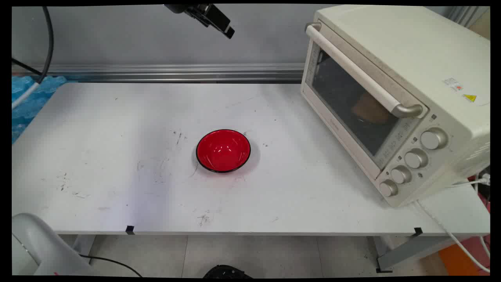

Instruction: Open the oven

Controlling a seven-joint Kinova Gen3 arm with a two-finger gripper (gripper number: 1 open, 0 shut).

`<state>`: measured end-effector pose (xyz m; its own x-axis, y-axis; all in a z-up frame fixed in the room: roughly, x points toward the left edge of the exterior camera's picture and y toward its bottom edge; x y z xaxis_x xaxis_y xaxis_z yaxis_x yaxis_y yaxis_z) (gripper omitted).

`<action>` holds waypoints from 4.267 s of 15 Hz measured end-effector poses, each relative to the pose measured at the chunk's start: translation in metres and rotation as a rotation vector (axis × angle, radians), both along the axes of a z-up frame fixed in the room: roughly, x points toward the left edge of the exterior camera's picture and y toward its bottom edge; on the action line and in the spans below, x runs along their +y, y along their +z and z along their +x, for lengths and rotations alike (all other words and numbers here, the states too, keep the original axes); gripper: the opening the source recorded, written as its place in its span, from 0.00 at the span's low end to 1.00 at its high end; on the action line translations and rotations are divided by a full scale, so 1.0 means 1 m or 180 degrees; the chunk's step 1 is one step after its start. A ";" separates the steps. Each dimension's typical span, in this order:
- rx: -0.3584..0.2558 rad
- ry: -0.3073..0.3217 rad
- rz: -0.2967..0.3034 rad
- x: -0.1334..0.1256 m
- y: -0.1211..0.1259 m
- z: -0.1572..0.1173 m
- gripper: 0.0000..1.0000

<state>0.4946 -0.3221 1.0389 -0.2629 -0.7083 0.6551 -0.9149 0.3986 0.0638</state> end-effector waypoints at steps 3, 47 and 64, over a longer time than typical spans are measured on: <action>0.0007 0.0039 0.0054 0.001 -0.001 0.002 1.00; -0.0130 -0.1538 -0.0303 -0.086 0.015 -0.206 1.00; -0.0252 -0.1374 -0.0076 -0.119 -0.013 -0.254 0.00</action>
<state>0.2401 -0.4409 1.0257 -0.5815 -0.5075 0.6358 -0.6660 0.7459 -0.0137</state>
